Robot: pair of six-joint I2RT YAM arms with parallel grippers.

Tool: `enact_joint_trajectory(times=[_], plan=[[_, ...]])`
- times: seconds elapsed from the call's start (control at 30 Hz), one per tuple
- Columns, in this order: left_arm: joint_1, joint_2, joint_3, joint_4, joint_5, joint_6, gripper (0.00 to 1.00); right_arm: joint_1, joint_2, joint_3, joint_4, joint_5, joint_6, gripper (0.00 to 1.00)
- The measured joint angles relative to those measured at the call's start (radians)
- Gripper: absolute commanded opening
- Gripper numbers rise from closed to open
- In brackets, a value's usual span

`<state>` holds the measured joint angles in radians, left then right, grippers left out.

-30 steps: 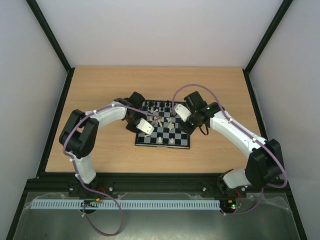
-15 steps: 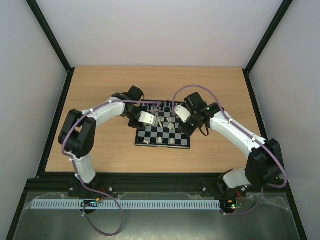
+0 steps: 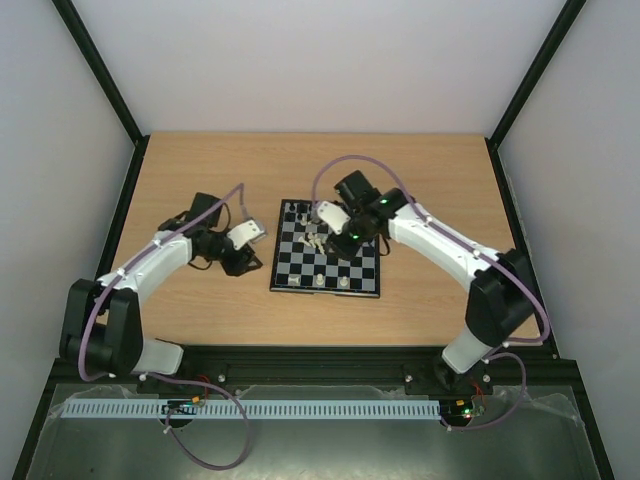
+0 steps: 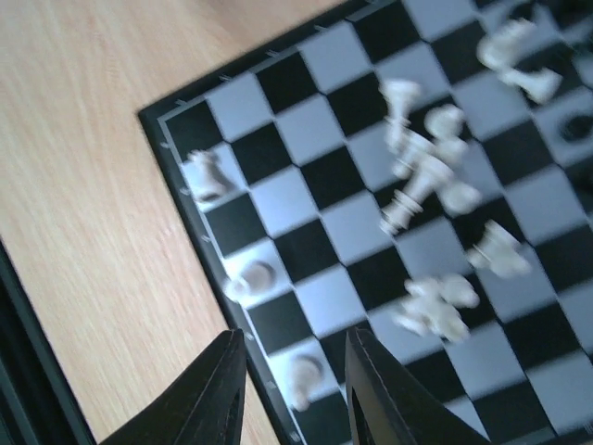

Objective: Set up the chess pieces on the board

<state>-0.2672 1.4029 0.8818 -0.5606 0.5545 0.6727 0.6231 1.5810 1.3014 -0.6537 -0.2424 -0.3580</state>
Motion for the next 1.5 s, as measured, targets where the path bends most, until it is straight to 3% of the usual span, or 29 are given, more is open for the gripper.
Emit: enact_joint_trajectory(times=[0.2,0.37,0.53,0.77,1.07,1.5], plan=[[0.225,-0.016,-0.055,0.064,-0.006,-0.269,0.48,0.137,0.164,0.117,0.012,-0.005,0.015,0.29],[0.314,-0.016,-0.052,0.115,-0.005,-0.422,0.5,0.173,0.315,0.224,0.013,-0.001,0.013,0.33],[0.323,-0.02,-0.05,0.126,-0.003,-0.48,0.52,0.173,0.415,0.297,0.008,0.001,-0.05,0.43],[0.323,-0.026,-0.05,0.132,0.014,-0.519,0.52,0.178,0.432,0.295,0.006,-0.016,-0.225,0.33],[0.323,-0.025,-0.049,0.133,0.021,-0.525,0.52,0.181,0.502,0.295,0.02,-0.007,-0.327,0.37],[0.323,-0.025,-0.049,0.132,0.024,-0.522,0.51,0.184,0.542,0.296,0.098,0.039,-0.338,0.37]])
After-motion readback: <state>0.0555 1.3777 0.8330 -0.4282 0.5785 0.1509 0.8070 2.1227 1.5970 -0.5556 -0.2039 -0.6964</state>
